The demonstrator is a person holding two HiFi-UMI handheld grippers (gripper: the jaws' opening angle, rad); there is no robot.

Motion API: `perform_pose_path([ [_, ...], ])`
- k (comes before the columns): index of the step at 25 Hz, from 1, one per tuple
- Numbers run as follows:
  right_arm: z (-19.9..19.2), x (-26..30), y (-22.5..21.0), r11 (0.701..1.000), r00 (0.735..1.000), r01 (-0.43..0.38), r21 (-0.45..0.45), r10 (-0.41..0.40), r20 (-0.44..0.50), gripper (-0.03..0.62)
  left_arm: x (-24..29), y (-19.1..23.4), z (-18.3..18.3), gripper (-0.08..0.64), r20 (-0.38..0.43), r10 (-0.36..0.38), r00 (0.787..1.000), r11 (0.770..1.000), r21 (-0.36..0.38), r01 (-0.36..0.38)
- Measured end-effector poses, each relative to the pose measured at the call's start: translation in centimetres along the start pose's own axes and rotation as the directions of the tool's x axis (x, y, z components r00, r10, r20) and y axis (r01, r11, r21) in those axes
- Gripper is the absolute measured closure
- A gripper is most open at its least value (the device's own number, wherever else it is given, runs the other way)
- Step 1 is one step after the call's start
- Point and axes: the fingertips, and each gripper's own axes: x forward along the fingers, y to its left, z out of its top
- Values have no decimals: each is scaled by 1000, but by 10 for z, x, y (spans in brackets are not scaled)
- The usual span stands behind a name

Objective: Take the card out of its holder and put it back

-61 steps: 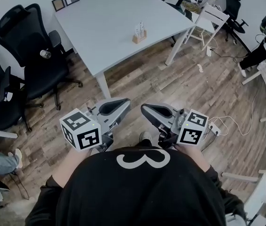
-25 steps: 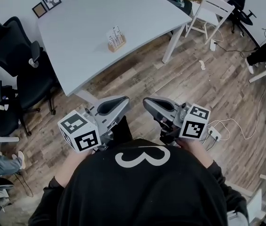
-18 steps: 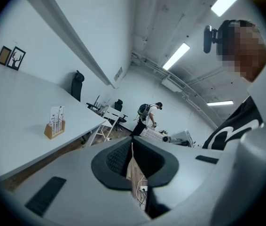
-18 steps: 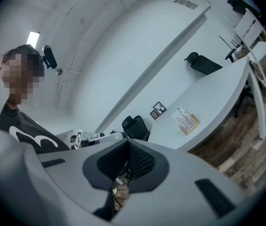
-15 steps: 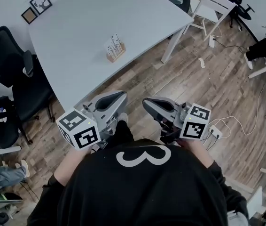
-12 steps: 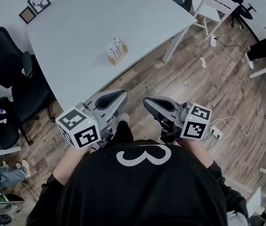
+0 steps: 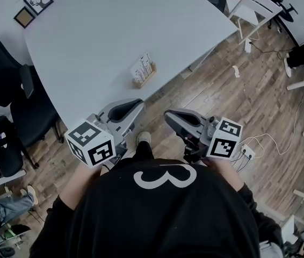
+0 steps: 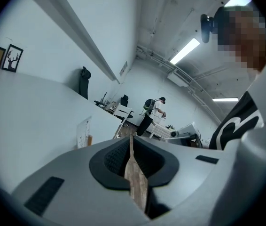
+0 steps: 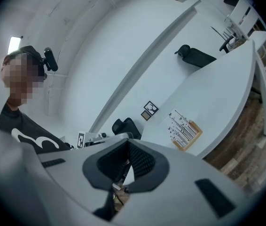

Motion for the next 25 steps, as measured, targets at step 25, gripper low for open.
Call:
perform_pose_path([
  [25,35,43,-60,995,995,89,54,-91,41,581,52,133,-14,459,-143,132,981,991,52,-125],
])
